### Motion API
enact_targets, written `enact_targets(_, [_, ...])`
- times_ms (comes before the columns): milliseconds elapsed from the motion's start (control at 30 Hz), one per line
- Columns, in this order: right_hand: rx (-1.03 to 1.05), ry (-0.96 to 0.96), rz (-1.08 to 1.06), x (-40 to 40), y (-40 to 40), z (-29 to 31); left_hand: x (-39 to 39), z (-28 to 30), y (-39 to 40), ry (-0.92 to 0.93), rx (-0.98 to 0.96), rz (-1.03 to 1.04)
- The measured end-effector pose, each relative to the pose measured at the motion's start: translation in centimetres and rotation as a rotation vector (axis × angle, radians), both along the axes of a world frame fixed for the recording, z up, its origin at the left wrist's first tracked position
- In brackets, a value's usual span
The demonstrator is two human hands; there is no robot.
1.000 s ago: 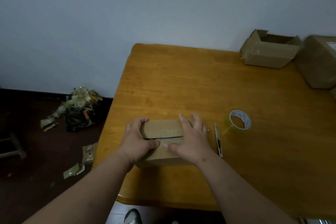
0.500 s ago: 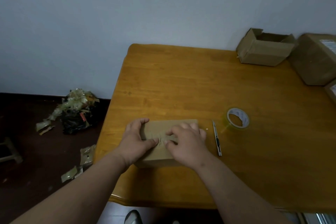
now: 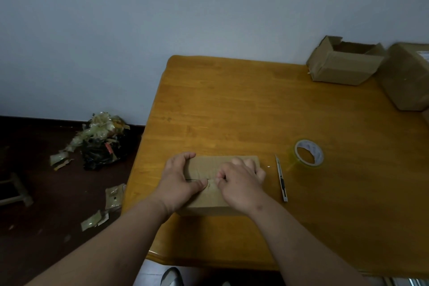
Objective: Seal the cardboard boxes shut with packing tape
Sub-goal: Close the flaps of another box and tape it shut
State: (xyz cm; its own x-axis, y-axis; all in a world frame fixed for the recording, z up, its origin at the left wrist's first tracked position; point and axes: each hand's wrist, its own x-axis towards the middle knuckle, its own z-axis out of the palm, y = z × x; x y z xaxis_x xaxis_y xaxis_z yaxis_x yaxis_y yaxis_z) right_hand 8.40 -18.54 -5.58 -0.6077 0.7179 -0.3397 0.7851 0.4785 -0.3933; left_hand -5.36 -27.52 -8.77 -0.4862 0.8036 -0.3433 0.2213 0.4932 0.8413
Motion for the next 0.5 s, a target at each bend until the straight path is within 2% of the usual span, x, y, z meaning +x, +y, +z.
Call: enact_targets(500, [0.011, 0.036, 0.019, 0.37, -0.35, 0.08, 0.07, -0.15, -0.12, 0.048, -0.009, -0.028])
